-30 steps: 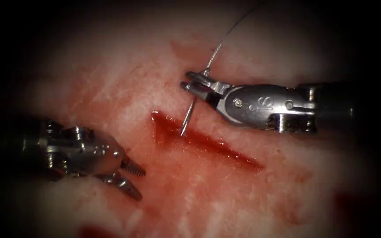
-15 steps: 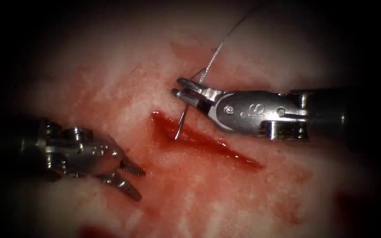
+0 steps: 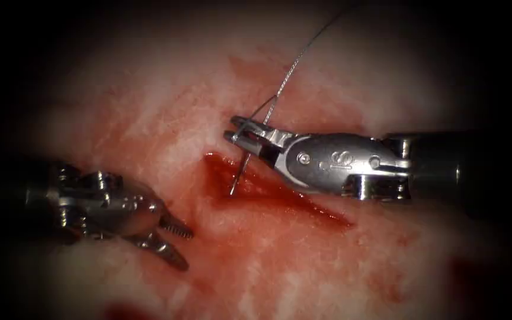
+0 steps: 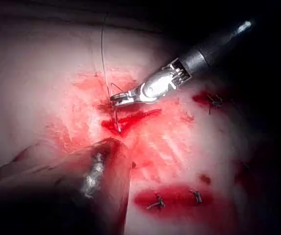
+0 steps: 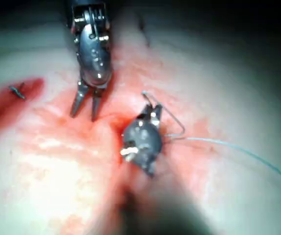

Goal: Wound Closure

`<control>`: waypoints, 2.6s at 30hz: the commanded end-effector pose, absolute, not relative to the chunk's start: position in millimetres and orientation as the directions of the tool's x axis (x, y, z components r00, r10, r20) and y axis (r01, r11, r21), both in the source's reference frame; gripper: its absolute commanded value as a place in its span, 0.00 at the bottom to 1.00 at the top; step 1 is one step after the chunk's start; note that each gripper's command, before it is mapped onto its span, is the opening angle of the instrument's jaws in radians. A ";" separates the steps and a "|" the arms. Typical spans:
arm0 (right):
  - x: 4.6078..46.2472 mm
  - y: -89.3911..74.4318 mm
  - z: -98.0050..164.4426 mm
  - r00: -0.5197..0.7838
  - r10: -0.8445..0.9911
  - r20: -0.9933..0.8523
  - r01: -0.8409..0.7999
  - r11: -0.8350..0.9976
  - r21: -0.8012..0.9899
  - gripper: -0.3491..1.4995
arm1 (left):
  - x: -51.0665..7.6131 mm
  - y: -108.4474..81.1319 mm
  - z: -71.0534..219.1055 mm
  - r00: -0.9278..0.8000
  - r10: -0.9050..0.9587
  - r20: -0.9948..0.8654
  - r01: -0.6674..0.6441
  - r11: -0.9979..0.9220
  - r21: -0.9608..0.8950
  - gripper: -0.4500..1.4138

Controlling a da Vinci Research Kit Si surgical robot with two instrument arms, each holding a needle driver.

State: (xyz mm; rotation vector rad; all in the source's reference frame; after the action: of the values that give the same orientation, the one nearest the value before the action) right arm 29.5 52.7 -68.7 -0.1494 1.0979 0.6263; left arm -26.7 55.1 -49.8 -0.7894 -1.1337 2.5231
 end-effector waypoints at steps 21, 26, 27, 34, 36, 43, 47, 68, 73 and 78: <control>29.7 52.5 -68.0 0.173 0.589 -0.790 -0.617 0.689 0.379 0.00 | -27.2 54.4 -49.2 -0.811 0.448 -0.376 -0.012 -0.656 -0.754 0.29; 29.6 52.4 -68.0 0.157 0.621 -0.768 -0.627 0.663 0.408 0.00 | -27.1 54.4 -49.2 -0.810 0.449 -0.378 -0.011 -0.656 -0.755 0.29; 29.6 52.3 -67.9 0.161 0.627 -0.762 -0.629 0.660 0.411 0.00 | -27.0 54.4 -49.2 -0.810 0.448 -0.379 -0.010 -0.656 -0.755 0.29; 30.2 51.7 -67.5 0.152 0.670 -0.727 -0.605 0.644 0.468 0.00 | -26.8 54.5 -49.2 -0.810 0.447 -0.380 -0.008 -0.656 -0.755 0.28; 30.3 51.7 -67.5 0.138 0.705 -0.696 -0.601 0.618 0.507 0.00 | -26.8 54.5 -49.2 -0.810 0.447 -0.380 -0.008 -0.656 -0.755 0.28; 30.7 51.5 -67.3 0.078 0.810 -0.581 -0.605 0.502 0.619 0.00 | -26.6 54.5 -49.1 -0.811 0.445 -0.381 -0.005 -0.656 -0.755 0.28; 30.8 51.4 -67.3 0.078 0.818 -0.570 -0.598 0.496 0.629 0.00 | -26.4 54.6 -49.0 -0.810 0.444 -0.382 -0.006 -0.658 -0.753 0.28; 31.4 48.7 -66.8 -0.067 0.957 -0.283 -0.563 0.198 0.802 0.00 | -26.4 54.6 -49.0 -0.810 0.444 -0.382 -0.006 -0.658 -0.753 0.28; 31.8 47.5 -66.6 -0.058 0.972 -0.229 -0.547 0.161 0.822 0.00 | -26.4 54.6 -49.0 -0.810 0.444 -0.382 -0.006 -0.658 -0.753 0.28; 32.1 46.5 -66.7 -0.058 0.978 -0.202 -0.540 0.139 0.830 0.00 | -26.4 54.6 -49.0 -0.810 0.444 -0.382 -0.006 -0.658 -0.753 0.28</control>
State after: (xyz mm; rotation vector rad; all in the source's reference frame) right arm 31.4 46.6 -67.1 0.6166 0.9354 1.3773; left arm -25.9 55.3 -49.6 -0.8116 -1.1367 2.5191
